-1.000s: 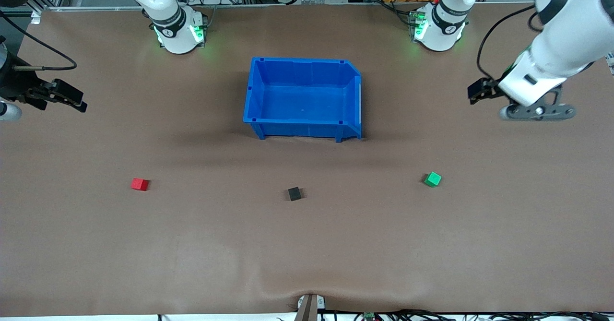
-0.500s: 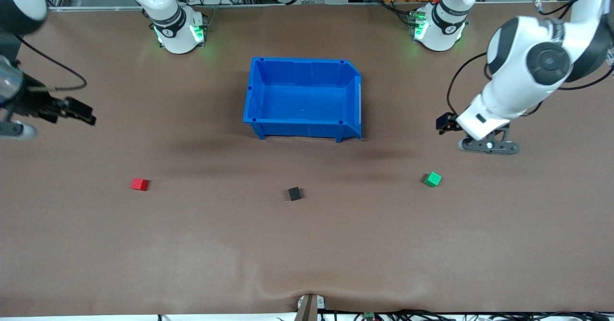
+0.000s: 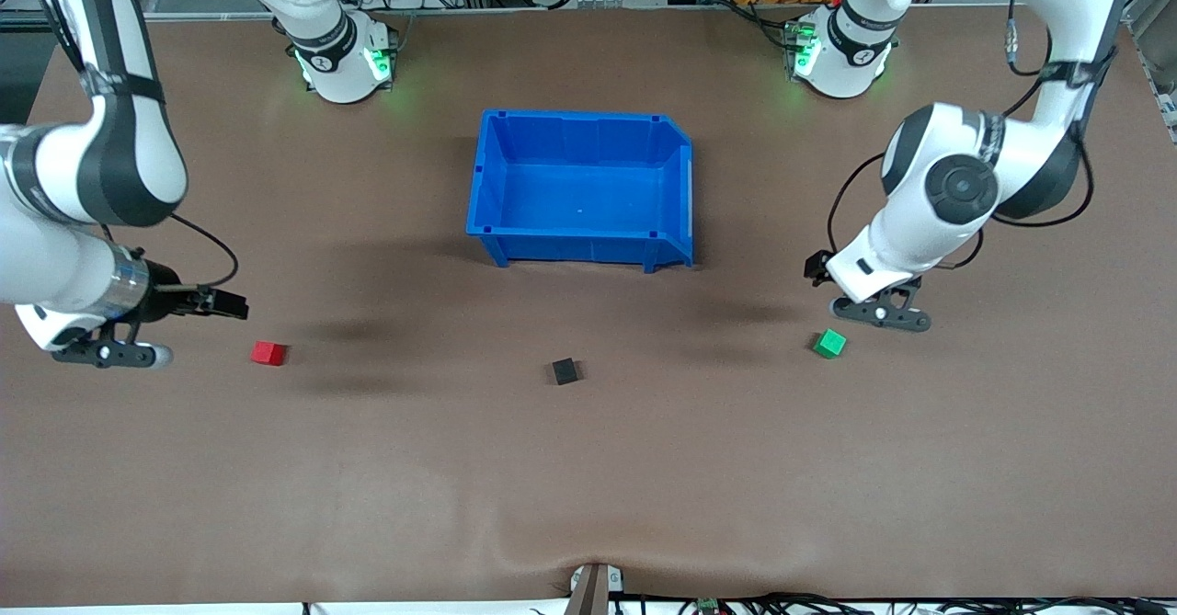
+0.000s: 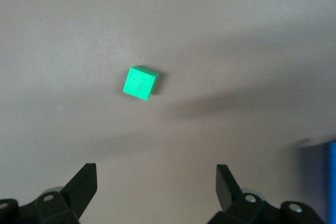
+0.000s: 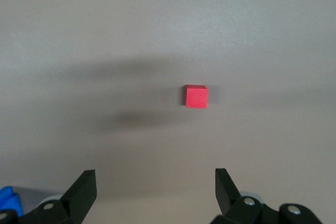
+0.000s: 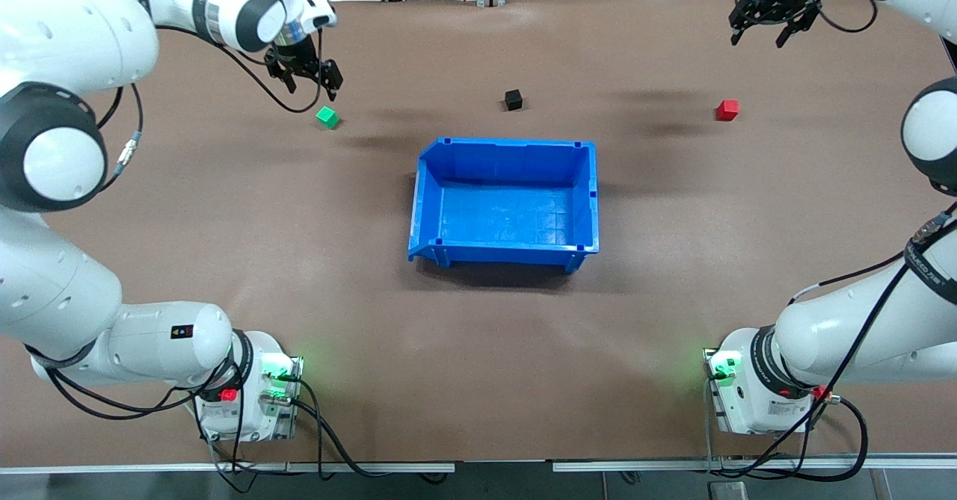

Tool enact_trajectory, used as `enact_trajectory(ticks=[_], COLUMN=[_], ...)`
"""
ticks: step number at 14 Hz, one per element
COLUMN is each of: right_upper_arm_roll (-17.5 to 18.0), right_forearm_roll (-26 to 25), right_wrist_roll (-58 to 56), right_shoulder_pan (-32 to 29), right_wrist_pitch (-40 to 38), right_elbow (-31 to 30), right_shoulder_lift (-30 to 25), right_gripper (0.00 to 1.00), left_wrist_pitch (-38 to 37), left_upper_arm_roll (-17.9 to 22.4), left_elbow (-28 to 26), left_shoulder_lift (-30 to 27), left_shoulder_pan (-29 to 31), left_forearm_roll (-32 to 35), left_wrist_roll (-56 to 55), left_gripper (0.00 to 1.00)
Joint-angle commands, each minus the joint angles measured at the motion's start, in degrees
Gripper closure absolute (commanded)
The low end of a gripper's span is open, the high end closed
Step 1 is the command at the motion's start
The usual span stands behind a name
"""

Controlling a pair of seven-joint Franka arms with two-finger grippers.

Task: Attach green and red cubes to black cube
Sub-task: 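Reach the right gripper to the red cube while the left gripper reaches the green cube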

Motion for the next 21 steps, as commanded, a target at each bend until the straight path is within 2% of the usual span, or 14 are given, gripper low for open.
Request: enact_trajectory(ticks=[1, 5, 7, 9, 11, 13, 21], right_upper_arm_roll=[-0.13, -0.13, -0.13, -0.13, -0.13, -0.22, -0.31], right_forearm_roll=[1.37, 1.46, 1.63, 1.63, 1.63, 1.63, 0.58], right_wrist_roll=[0.39, 0.48, 0.48, 0.13, -0.31, -0.4, -0.93], right_shoulder_pan=[0.2, 0.99, 0.73, 0.29, -1.11, -1.99, -3.49], right_wrist_pitch=[3.09, 10.29, 14.52, 18.81, 23.21, 24.81, 24.99], right_elbow=[0.44, -0.09, -1.23, -4.73, -8.86, -11.16, -11.08], right_shoulder_lift=[3.63, 9.95, 12.33, 12.87, 12.78, 12.78, 13.92], right_gripper=[0.0, 0.0, 0.0, 0.0, 0.0, 0.0, 0.0], left_wrist_pitch=[1.25, 5.47, 6.87, 7.67, 10.03, 11.45, 17.43], left_upper_arm_roll=[-0.37, -0.28, -0.37, -0.28, -0.28, -0.28, 0.16], left_elbow=[2.17, 3.33, 4.11, 6.13, 5.7, 5.96, 7.19], left_shoulder_lift=[4.23, 8.54, 10.12, 12.67, 13.29, 14.17, 17.95], left_shoulder_pan=[-1.02, -1.02, -0.76, 0.12, 0.91, 1.17, 2.75], left_forearm_roll=[7.5, 8.49, 11.64, 12.01, 11.92, 11.92, 12.01], left_wrist_roll=[0.37, 0.64, 3.87, 10.71, 11.45, 12.41, 17.34], left_gripper=[0.0, 0.0, 0.0, 0.0, 0.0, 0.0, 0.0])
